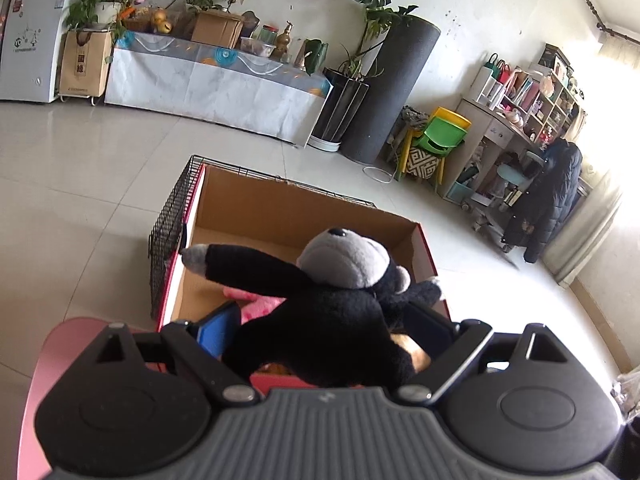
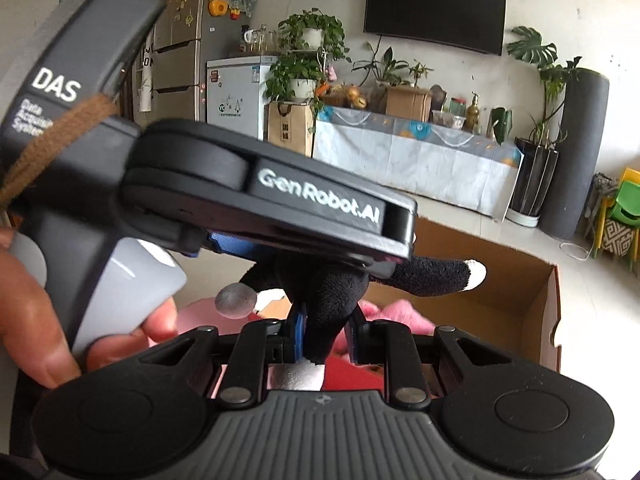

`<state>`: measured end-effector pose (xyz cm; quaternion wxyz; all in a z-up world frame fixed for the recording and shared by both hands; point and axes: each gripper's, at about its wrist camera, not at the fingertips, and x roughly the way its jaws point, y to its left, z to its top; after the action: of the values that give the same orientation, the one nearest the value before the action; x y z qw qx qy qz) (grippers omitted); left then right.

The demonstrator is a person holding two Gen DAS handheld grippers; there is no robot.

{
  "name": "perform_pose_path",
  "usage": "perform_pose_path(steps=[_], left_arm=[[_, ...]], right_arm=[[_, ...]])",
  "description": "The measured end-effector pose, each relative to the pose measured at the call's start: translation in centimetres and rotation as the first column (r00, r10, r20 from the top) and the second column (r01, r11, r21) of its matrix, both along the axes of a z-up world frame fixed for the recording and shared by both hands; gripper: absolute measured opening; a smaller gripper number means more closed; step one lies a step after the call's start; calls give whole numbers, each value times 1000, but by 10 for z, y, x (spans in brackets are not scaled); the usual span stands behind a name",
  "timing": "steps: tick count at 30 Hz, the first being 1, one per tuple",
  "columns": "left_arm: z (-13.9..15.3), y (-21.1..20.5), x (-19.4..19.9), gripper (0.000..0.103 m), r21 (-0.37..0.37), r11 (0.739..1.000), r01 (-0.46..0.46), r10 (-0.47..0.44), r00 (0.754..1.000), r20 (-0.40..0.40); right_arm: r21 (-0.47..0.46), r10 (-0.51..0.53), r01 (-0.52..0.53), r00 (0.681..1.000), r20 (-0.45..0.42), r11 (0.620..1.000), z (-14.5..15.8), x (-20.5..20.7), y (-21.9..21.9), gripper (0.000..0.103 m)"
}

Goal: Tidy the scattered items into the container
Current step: 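Lift the monkey plush with both grippers and carry it over the shoebox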

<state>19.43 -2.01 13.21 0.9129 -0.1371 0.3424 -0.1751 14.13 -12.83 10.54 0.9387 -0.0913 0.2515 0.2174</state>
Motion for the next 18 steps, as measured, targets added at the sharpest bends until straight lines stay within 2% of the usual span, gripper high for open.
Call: perform_pose_path(steps=[8,18], left_arm=[[5,-8,27,91,10,1000,5,-5,1000,24],[-2,-13,53,92,-6,1000,-5,5,1000,25]], right_arm=[[21,-25,24,999,35,999,9,20,-2,22],[43,-51,50,998,27,998,6,45,-7,22]])
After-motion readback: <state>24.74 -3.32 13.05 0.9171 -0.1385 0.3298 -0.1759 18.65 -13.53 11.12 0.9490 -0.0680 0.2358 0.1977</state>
